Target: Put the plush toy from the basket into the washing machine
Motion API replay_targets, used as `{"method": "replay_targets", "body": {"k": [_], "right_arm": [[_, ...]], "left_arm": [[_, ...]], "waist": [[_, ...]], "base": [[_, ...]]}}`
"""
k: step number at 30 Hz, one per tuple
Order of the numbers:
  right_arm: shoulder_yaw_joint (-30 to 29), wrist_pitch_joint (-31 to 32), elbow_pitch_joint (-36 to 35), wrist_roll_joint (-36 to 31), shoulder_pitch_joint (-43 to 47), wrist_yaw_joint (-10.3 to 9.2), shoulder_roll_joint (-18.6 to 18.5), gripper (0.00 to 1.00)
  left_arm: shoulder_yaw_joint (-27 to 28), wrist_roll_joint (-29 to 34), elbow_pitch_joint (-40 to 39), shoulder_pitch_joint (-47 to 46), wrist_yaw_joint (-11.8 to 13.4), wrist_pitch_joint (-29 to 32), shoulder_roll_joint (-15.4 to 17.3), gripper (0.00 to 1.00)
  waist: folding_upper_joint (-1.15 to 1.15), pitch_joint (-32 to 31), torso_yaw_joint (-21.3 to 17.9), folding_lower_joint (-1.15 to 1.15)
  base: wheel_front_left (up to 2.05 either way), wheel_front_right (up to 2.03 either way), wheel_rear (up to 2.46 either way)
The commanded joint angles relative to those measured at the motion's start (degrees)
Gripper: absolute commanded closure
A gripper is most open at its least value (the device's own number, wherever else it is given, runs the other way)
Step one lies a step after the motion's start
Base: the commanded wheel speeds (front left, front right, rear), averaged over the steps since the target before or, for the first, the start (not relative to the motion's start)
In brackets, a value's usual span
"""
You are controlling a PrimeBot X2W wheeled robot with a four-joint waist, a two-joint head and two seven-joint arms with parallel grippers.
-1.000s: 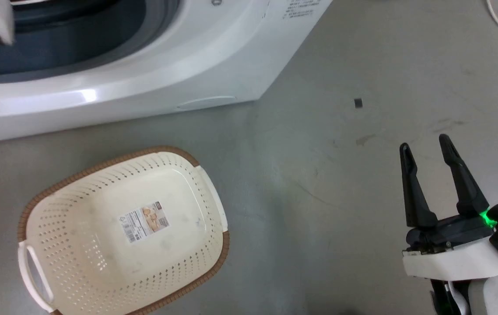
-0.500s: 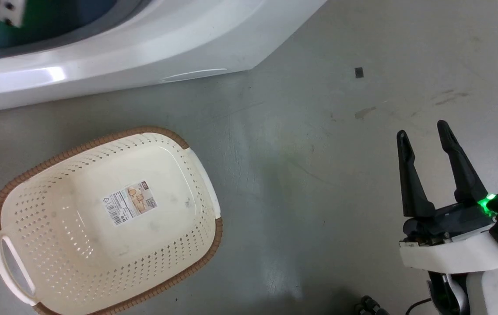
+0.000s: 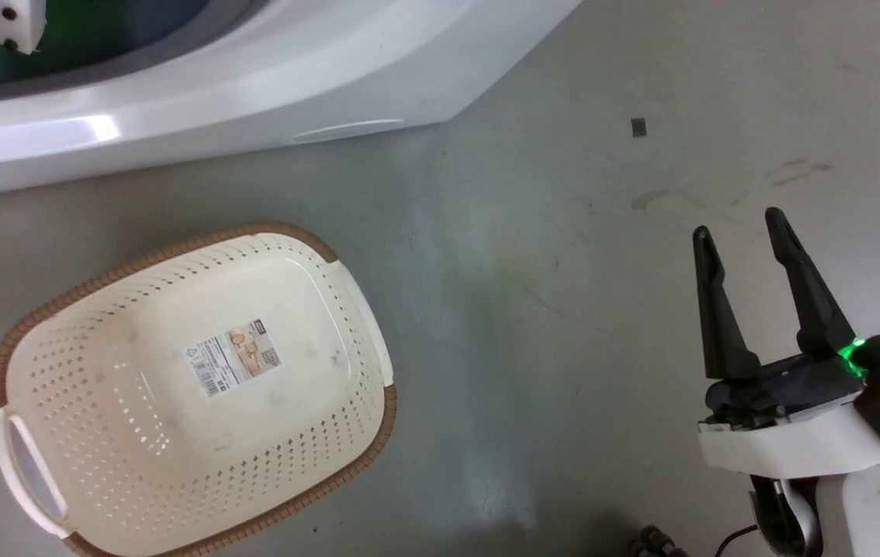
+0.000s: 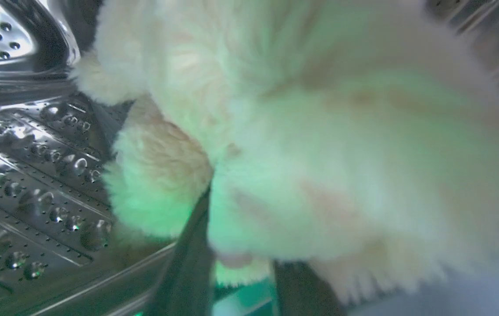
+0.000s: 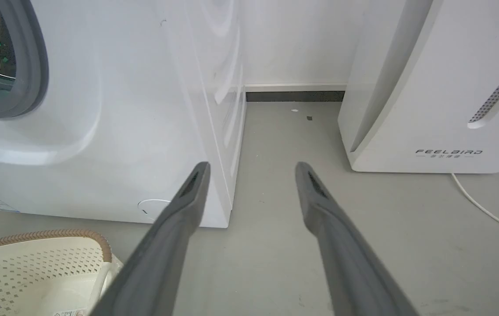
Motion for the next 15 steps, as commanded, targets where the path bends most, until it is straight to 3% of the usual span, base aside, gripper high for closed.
{"method": "replay_targets", "body": {"k": [1,15], "right_arm": [[0.31,-0.24,-0.01,-1.06,-1.18,-0.05,-0.01,0.00],[-1.90,-0.24,2.90,-4.16,2.58,-0.05,-0.01,0.00]], "left_arm": [[-0.51,-0.37,0.53,0.16,-0.19,-0.95,0.12,0.00],[-1.42,-5.32,8.09,12.89,0.39,-18.73,-6.55,0.00]], "waist": [[0.00,-0.88,0.29,-0.01],[0.00,-16.43,4.60,-0.01]], "base": [[0.00,0.00,0.00],[0.00,0.00,0.00]]}}
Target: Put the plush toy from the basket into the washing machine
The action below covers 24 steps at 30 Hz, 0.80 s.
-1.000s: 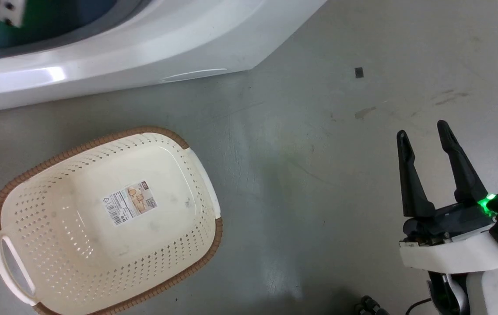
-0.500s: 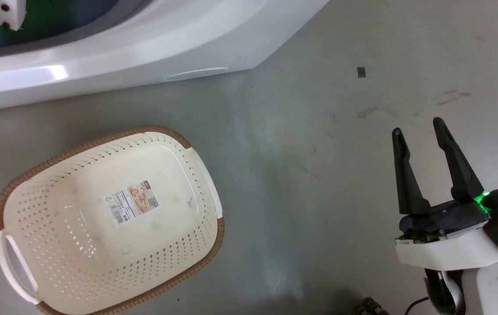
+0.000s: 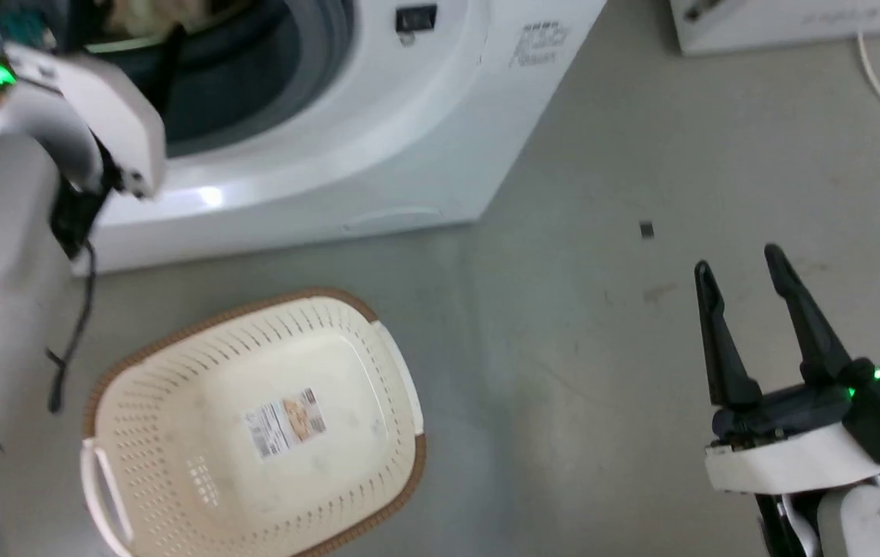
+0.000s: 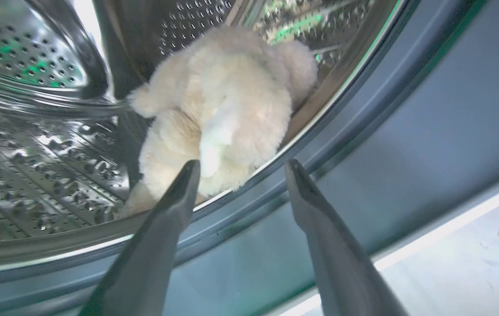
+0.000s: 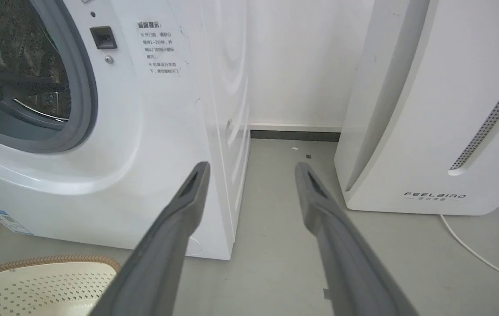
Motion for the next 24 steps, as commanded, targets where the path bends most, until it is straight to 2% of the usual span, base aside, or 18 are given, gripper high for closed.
{"method": "replay_targets", "body": {"k": [1,5,10,17,21,24], "right_arm": [[-0.37,-0.24,0.41,-0.30,1.05,-0.05,-0.03,0.00],[-1.33,-0.24,0.96,-0.73,2.99,-0.05,-0.03,0.00],[-2.47,-0.24,0.98,-1.17,5.02,-0.05,-0.03,0.00],[-3.34,-0.24,0.44,-1.68,6.71,-0.05,-0.03,0.00],[-3.80,-0.24,0.14,-1.48,7.66,-0.05,-0.03,0.00],[-3.78,-0.24,0.16,-1.21,8.46,-0.05,-0.03,0.00]], "left_arm": [[0.25,-0.62,0.28,1.91,0.60,-2.10,-0.74,0.00],[1.29,-1.97,0.18,7.56,2.27,-8.59,-2.97,0.00],[3.93,-2.72,-4.52,15.05,5.46,-11.44,-4.27,0.00],[13.39,1.91,-23.82,28.84,12.51,-11.60,-3.95,0.00],[18.89,4.28,-32.81,38.75,16.97,-11.61,-5.39,0.00],[21.98,6.38,-38.08,45.76,19.36,-11.61,-6.98,0.00]], "waist": [[0.00,-5.31,2.20,0.00],[0.00,-10.36,3.74,0.00],[0.00,-15.56,5.32,0.00],[0.00,-19.66,6.68,0.00],[0.00,-21.82,7.38,0.00],[0.00,-23.28,7.83,0.00]], "base": [[0.00,0.00,0.00],[0.00,0.00,0.00],[0.00,0.00,0.00],[0.00,0.00,0.00],[0.00,0.00,0.00],[0.00,0.00,0.00]]}}
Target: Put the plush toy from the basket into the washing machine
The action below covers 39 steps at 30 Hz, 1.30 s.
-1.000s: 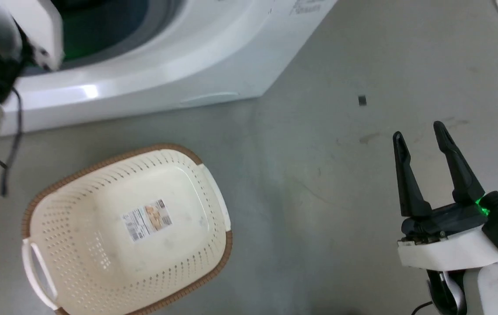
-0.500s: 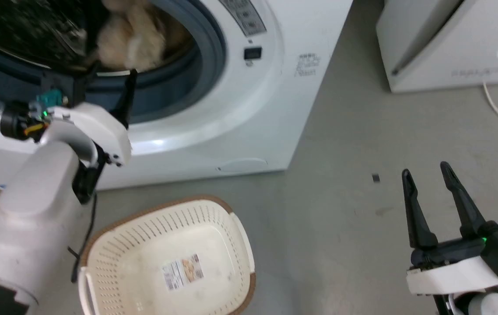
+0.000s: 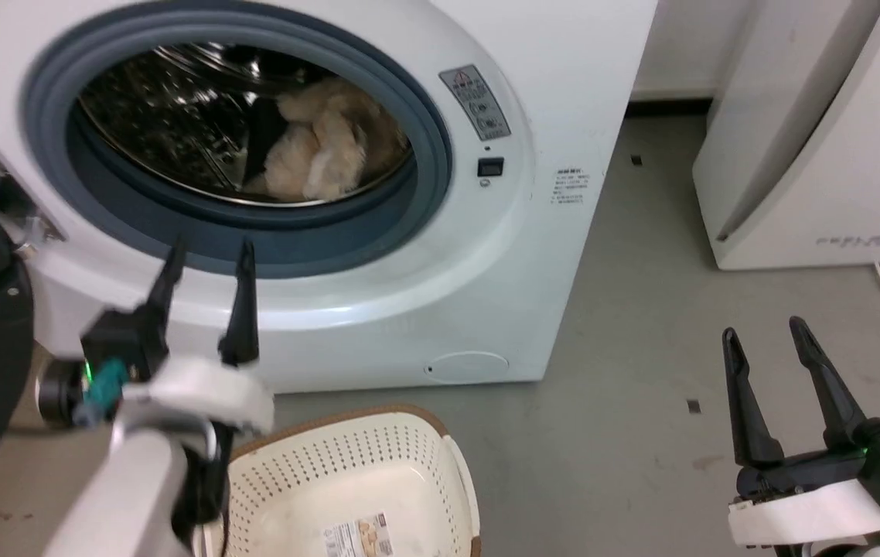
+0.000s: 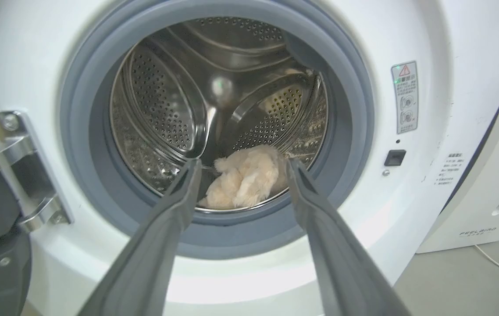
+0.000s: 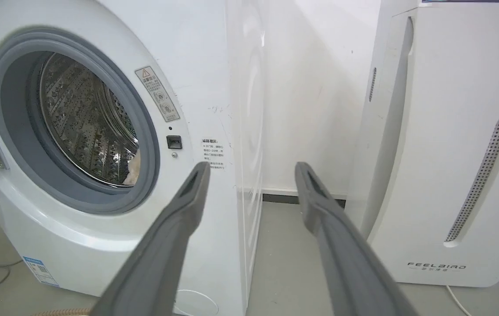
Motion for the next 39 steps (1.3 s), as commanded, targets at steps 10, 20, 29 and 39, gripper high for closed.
{"method": "replay_targets", "body": {"k": [10,20,29,39], "right_arm": [[0.86,-0.24,0.30,0.49,3.40,-0.05,-0.01,0.00],[1.58,-0.24,1.14,1.22,5.73,-0.05,-0.01,0.00],[2.22,0.02,1.92,1.28,5.65,0.00,0.00,1.00],[2.20,0.62,1.96,1.05,5.47,0.00,0.00,1.00]], "left_arm": [[7.08,4.34,-7.98,18.38,1.47,-0.31,-6.39,0.00],[9.37,9.42,-6.96,25.94,-1.31,-0.31,-9.92,0.00],[10.15,12.14,-6.26,27.19,-2.69,0.02,-11.50,1.00],[10.50,12.92,-6.54,27.02,-2.97,0.68,-11.84,1.00]], "waist": [[0.00,-5.11,1.89,0.01],[0.00,-6.98,2.83,0.01],[0.00,-7.51,2.95,0.01],[0.00,-7.54,2.96,0.01]], "base": [[0.00,0.00,0.00],[0.00,0.00,0.00],[0.00,0.00,0.00],[0.00,0.00,0.00]]}}
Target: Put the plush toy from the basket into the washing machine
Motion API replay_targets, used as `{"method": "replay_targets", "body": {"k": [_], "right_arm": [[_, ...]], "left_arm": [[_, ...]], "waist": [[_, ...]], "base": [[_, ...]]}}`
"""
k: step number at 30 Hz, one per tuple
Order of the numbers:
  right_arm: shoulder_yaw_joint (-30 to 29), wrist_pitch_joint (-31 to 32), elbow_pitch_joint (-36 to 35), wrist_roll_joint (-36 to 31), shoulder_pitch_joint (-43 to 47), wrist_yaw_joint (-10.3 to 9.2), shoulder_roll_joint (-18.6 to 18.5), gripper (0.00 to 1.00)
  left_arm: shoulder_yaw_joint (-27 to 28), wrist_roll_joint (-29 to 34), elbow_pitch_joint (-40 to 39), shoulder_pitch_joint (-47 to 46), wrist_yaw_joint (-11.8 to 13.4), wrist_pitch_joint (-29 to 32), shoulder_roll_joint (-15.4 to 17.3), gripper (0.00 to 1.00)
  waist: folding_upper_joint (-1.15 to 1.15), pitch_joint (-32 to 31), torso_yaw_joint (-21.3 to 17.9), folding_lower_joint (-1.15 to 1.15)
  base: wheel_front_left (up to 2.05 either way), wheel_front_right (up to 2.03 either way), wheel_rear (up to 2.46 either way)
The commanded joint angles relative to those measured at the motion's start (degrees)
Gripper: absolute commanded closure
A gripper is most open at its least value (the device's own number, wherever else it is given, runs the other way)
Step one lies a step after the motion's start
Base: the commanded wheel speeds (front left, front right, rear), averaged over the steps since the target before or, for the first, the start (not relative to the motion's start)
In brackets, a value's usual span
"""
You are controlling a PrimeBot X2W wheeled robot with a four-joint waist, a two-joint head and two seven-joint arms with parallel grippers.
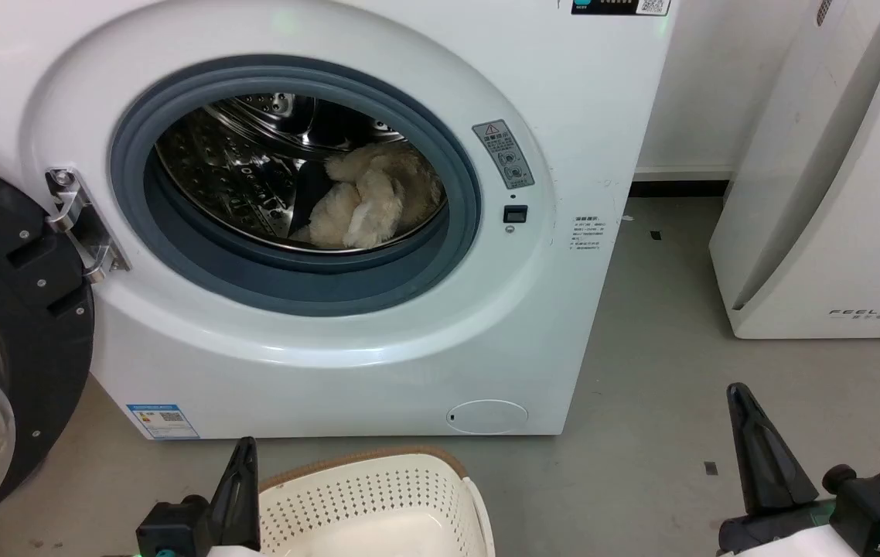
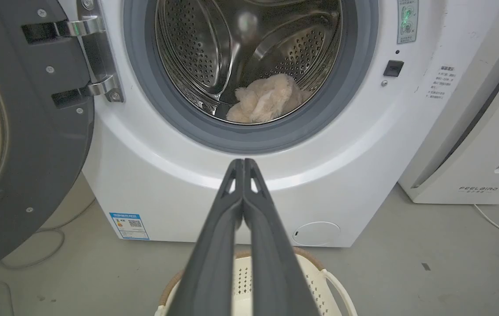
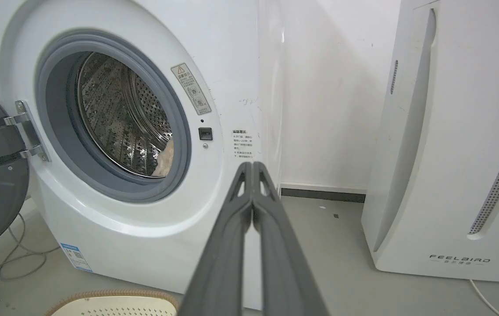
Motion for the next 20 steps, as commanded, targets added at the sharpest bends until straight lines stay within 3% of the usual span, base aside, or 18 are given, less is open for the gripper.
{"method": "replay_targets", "body": {"k": [1,20], "right_arm": [[0.01,0.24,0.05,-0.20,-0.21,0.00,0.00,1.00],[0.06,2.48,0.19,-1.04,-0.85,-0.01,0.00,1.00]], "left_arm": [[0.39,0.60,-0.30,-0.17,-0.39,0.24,-0.30,1.00],[2.23,3.31,-1.48,-0.73,-1.81,2.46,-1.61,1.00]], "waist": [[0.00,0.00,0.00,0.00],[0.00,-0.08,0.03,0.00]], "base": [[0.00,0.00,0.00],[0.00,0.00,0.00]]}}
